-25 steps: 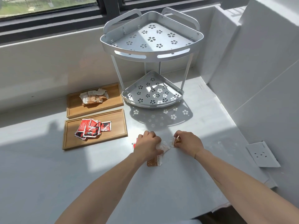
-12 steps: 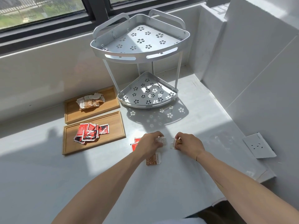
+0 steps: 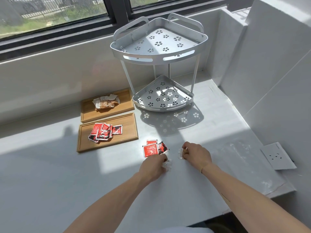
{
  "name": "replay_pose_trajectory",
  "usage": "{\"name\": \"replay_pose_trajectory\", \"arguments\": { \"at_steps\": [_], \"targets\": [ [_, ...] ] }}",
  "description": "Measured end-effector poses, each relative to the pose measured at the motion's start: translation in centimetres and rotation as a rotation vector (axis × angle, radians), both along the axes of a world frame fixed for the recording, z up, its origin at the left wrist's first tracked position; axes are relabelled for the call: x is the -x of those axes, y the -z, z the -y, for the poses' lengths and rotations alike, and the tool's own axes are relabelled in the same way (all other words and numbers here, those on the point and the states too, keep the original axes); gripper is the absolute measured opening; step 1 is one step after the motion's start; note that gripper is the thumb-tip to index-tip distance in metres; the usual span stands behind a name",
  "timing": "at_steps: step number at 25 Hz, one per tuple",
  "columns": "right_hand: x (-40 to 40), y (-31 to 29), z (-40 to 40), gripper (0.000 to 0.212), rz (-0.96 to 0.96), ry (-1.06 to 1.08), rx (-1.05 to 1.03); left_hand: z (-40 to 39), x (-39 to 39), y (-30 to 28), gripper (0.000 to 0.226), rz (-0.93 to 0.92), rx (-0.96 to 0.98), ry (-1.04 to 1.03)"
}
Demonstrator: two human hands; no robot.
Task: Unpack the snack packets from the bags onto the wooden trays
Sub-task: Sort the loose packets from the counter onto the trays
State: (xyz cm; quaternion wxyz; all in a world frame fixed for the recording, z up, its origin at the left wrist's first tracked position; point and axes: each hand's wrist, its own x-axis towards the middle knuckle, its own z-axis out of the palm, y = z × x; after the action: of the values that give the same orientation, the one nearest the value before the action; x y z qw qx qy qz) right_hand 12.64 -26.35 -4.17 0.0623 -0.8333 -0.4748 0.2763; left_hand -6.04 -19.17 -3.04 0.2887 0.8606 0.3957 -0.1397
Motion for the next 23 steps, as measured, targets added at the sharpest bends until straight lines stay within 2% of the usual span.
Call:
{"name": "replay_pose_trajectory", "arguments": {
  "at_steps": [3,6,8,12,18,23],
  "targets": [
    [1.0,0.0,0.7,0.028,-0.026,0.015,-0.002,0.6,0.8,0.6,0.031,-0.002,-0.109,0.002],
    [1.5,-0.1,0.9,0.026,-0.021,0.022,0.0,0.8,1.6,1.1,0.032,-0.014,-0.244,0.108],
    [2.0,-0.2,0.8,0.025,-0.031,0.038,0.021,0.8,2.2,1.0,0.029,-0.024,-0.251,0.15],
    [3.4,-0.6,-0.2,0.024,-0.056,0.028,0.07,0.1,4.6,0.6,0.016,0.044,-0.124,0.077],
    [7.1,-2.9,-3.5,0.015,-0.084,-0.089,0.076,-4.6,12.0,-0.5,0.021,0.149,0.087,-0.125],
    [12.0,-5.0,-9.3,0.012,-0.122,-0.135,0.033,-10.4,18.5,-1.2,0.015,0.232,0.157,-0.262]
  ]
}}
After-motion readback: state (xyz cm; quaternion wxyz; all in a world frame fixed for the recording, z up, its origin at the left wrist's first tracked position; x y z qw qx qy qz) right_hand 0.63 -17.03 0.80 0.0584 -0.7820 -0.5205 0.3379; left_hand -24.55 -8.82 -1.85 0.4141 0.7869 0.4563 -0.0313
